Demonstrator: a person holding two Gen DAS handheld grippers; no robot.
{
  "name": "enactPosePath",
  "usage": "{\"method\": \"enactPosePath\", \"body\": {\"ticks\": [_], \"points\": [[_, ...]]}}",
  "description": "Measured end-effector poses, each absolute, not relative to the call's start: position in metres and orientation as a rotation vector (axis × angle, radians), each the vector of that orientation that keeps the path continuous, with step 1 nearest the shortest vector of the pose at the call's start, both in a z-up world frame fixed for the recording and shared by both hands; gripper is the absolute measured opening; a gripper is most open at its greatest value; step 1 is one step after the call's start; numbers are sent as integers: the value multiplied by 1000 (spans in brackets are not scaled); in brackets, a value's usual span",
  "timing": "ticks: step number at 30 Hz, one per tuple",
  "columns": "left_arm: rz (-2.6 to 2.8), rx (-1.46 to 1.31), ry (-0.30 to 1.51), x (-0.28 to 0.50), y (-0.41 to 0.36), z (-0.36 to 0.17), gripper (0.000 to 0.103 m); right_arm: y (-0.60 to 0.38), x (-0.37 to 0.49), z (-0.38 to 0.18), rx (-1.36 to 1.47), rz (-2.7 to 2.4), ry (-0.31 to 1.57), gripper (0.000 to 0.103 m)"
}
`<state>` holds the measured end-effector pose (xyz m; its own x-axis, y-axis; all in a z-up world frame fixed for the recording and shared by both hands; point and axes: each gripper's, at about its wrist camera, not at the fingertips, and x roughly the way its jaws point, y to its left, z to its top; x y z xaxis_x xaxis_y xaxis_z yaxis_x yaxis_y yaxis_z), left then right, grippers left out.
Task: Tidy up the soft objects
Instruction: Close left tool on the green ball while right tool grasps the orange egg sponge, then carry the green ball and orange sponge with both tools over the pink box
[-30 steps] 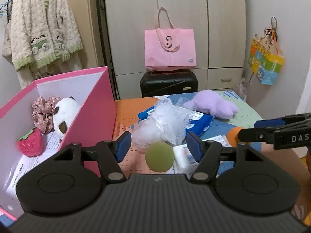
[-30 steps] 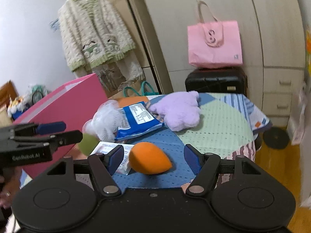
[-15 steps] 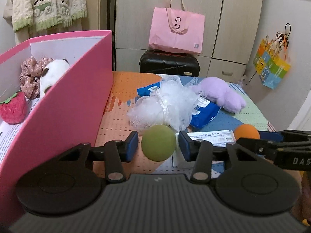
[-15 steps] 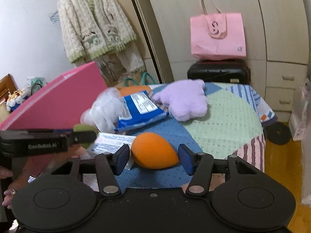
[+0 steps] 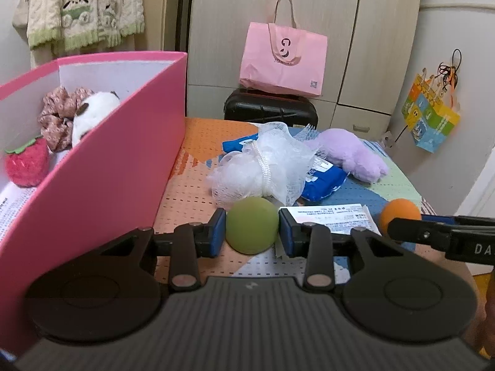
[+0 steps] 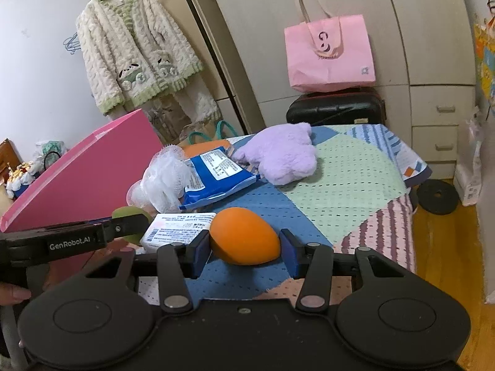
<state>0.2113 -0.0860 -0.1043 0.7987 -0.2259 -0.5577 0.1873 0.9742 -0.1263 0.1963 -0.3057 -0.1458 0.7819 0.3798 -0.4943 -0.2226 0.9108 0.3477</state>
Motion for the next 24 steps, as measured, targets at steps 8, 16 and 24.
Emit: {"method": "enactPosePath", "body": {"ticks": [8,16,24], "points": [[-278,-61,631,196,-86,-95,35,-299,175,-137,230,314,581,54],[-362,-110,710,176,-76,-87,35,-281,152,-135,181,339,602,54],[-413,-63,768,153,-65,-76,35,-266,122,-129,131,350,614,54]]}}
